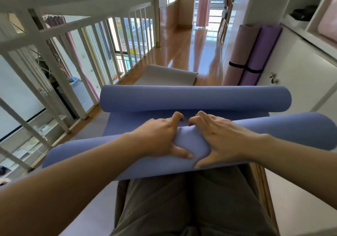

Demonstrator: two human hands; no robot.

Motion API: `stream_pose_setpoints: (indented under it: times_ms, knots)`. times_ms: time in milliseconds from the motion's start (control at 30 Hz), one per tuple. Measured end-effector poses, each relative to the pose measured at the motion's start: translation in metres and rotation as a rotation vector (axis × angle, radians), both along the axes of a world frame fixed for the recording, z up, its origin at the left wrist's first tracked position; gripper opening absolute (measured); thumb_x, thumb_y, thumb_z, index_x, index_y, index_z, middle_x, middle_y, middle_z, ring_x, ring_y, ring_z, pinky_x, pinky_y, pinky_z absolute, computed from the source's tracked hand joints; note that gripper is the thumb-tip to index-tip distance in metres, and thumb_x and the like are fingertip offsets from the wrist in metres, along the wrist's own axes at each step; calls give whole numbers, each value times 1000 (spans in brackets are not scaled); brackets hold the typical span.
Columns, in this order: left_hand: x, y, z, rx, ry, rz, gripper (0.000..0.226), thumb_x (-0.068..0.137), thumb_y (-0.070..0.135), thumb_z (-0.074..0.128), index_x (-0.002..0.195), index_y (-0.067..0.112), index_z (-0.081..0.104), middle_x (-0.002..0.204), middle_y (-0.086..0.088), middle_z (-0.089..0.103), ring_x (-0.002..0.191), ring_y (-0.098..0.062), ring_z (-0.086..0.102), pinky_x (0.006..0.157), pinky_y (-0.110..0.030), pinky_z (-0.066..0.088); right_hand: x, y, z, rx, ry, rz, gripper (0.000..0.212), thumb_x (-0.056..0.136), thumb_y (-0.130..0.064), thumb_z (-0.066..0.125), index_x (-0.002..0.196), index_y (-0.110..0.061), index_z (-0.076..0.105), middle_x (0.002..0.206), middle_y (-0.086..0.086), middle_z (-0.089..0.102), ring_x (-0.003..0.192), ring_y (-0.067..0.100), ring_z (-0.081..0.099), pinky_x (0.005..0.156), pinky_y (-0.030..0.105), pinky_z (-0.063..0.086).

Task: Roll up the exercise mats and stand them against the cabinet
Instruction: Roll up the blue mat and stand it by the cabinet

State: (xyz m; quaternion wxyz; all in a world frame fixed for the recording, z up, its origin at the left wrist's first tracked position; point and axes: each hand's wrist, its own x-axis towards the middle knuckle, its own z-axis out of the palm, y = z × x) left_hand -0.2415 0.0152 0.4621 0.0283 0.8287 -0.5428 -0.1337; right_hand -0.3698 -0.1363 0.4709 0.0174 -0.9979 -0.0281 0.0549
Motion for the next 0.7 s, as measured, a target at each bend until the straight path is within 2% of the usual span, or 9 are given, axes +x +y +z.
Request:
stream_pose_setpoints:
  times_ms: [100,200,333,400,467,600,700]
  knots:
    - [7,-4,2,12,-126,-25,77,74,77,50,130,26,36,121,1,56,106,-18,48,92,-33,40,4,-4,-4,60,-41,-28,86,69,-78,58,133,-25,34,123,-6,41,104,7,41,96,27,39]
    - [2,-4,0,-60,-335,-46,75,83,74,37,137,23,39,127,-2,49,114,-20,45,95,-34,38,6,-13,-10,72,-115,-47,86,70,-80,55,135,-27,38,127,-7,46,114,10,38,105,33,34]
    - [-18,4,-13,-131,-423,-21,71,92,65,27,146,21,20,138,-7,42,120,-25,47,100,-38,37,4,-16,-22,-105,-29,-38,110,60,-88,54,146,-28,21,143,-5,34,129,19,34,113,51,25]
    - [-27,10,-19,-32,-418,-16,85,87,70,35,150,19,7,150,-11,28,134,-29,34,112,-47,26,6,-15,-26,-123,-34,-48,113,57,-87,58,146,-29,19,143,-2,32,127,22,38,113,50,25]
    - [-25,13,-22,32,-403,-9,105,78,75,49,151,20,-4,154,-11,17,140,-30,24,115,-51,18,12,-16,-23,-129,-52,-46,110,58,-85,59,145,-29,22,137,-1,37,123,21,44,115,51,20]
    - [0,9,-12,-114,-296,-48,102,69,76,59,148,27,15,140,-1,42,123,-21,46,105,-39,38,25,-16,-5,-115,-12,-50,101,59,-81,62,139,-27,30,126,-6,50,119,16,51,112,66,3]
    - [4,13,-3,-101,-234,-93,97,67,76,61,144,31,23,134,5,48,117,-17,51,101,-34,42,24,-16,4,-80,42,-24,96,59,-81,63,135,-31,33,122,-10,53,118,11,50,111,67,-1]
